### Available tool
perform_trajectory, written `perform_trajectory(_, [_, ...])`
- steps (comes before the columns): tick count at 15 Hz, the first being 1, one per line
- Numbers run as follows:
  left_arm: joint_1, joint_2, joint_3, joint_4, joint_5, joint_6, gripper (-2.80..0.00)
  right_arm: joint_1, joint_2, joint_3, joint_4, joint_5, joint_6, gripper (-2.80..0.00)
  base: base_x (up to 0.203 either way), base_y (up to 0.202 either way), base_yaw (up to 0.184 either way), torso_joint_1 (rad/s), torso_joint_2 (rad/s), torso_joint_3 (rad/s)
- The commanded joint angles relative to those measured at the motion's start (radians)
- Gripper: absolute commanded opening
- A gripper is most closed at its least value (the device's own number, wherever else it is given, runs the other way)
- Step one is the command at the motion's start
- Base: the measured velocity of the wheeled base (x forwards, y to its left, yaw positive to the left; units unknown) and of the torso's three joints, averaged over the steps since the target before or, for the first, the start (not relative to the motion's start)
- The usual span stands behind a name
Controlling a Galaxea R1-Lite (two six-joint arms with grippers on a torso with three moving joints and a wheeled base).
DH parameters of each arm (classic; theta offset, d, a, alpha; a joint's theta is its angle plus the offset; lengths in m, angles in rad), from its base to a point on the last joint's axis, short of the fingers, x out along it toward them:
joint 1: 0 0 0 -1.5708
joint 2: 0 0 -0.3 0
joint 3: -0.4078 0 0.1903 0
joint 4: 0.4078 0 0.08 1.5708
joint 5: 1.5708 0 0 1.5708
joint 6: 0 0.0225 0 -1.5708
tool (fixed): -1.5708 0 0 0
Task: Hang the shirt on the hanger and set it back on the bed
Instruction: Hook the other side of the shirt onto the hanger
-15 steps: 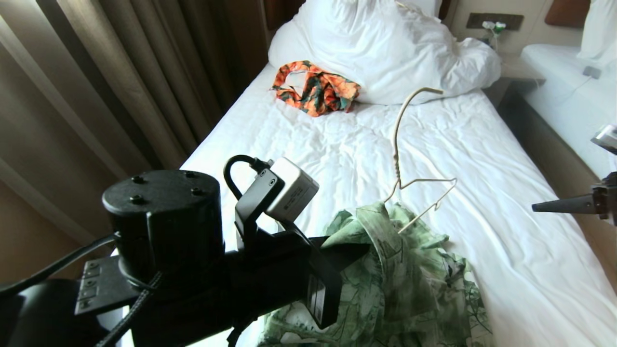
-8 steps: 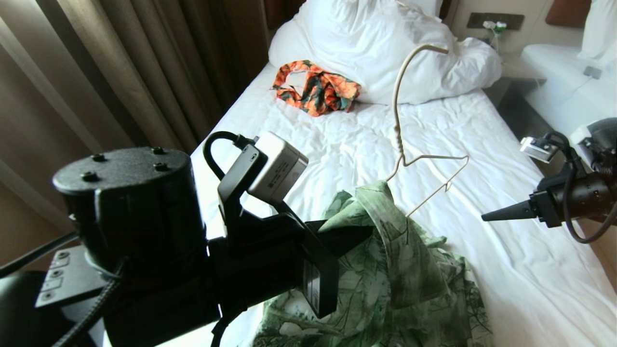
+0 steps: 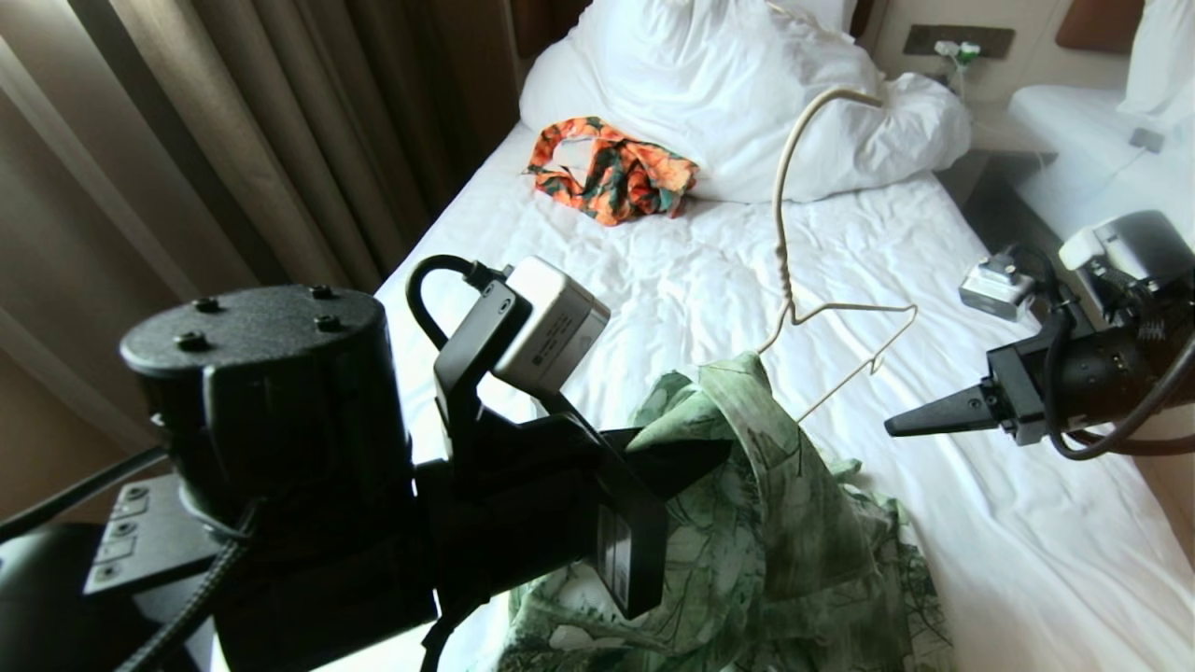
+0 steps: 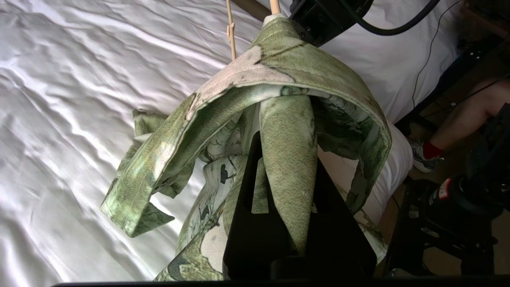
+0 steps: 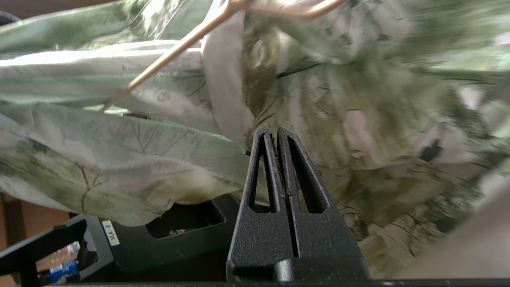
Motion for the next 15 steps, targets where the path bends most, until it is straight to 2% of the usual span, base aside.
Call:
perform_trajectory(1, [0.0,0.016,-0.006,-0.004,0.0,-0.001,-2.8,0.043,-0.02,0.079,-0.073,0.007,0.006,-2.8,0.0,0.0,0.0,0.0,0.0,0.0])
perform_trajectory(3, [0.0,0.014,-0.008,-0.003,0.001,-0.001,-2.8,0.056,-0.018,0.109,-0.1,-0.002,0.032,-2.8,0.0,0.0,0.0,0.0,0.0,0.0])
perform_trajectory(4, [0.0,0.012,-0.008,-0.003,0.001,0.001,-2.8,0.063,-0.018,0.127,-0.128,-0.016,0.032,0.0,0.0,0.0,0.0,0.0,0.0,0.0])
perform_trajectory(7, [-0.001,0.014,-0.011,-0.003,0.001,0.001,-2.8,0.101,0.0,0.2,-0.27,-0.054,0.059,0.0,0.0,0.0,0.0,0.0,0.0,0.0])
perform_trajectory(12, [-0.001,0.012,-0.01,-0.004,0.0,0.001,-2.8,0.175,0.053,0.331,-0.649,-0.058,0.217,0.0,0.0,0.0,0.0,0.0,0.0,0.0])
perform_trajectory(15, [-0.001,0.009,-0.01,-0.004,0.001,0.001,-2.8,0.213,0.078,0.339,-0.716,-0.058,0.286,0.0,0.0,0.0,0.0,0.0,0.0,0.0])
